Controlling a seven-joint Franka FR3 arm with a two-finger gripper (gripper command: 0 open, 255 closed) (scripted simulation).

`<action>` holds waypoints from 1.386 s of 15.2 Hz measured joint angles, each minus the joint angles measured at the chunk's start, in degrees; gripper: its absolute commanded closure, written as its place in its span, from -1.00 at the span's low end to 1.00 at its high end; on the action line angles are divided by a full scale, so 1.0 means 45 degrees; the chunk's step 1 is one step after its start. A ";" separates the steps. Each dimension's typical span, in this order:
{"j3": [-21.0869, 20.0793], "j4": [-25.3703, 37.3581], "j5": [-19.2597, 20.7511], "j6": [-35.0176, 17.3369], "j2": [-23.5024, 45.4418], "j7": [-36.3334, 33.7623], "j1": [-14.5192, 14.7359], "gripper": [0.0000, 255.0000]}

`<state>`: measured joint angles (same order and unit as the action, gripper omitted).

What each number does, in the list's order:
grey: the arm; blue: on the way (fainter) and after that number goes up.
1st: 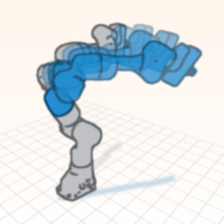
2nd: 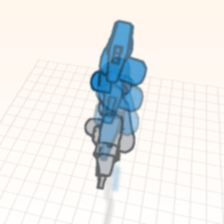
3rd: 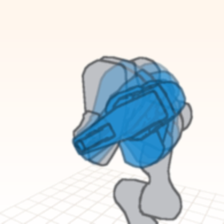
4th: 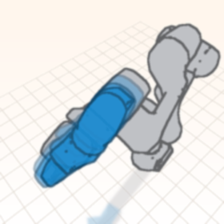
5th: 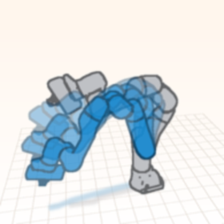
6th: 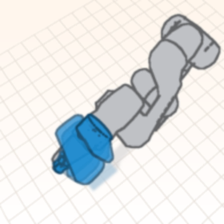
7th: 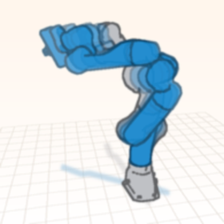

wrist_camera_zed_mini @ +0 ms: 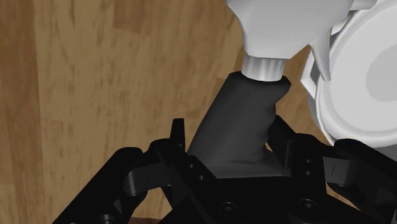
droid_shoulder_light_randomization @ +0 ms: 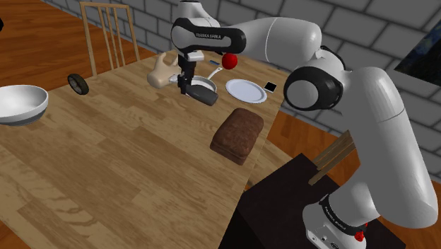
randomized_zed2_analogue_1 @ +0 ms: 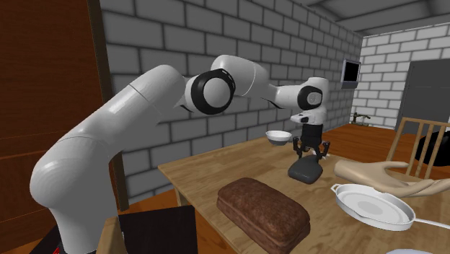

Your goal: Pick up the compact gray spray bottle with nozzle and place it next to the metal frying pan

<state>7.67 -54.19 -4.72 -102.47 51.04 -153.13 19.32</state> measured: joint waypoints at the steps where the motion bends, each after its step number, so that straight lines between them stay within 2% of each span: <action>1: 0.0002 -0.0008 -0.0006 -0.0074 0.0067 0.0045 -0.0039 1.00; 21: -0.0090 -0.0961 -0.0116 -0.2382 0.1428 0.0128 -0.0074 1.00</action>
<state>7.27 -58.52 -5.24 -113.19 57.47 -152.56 18.98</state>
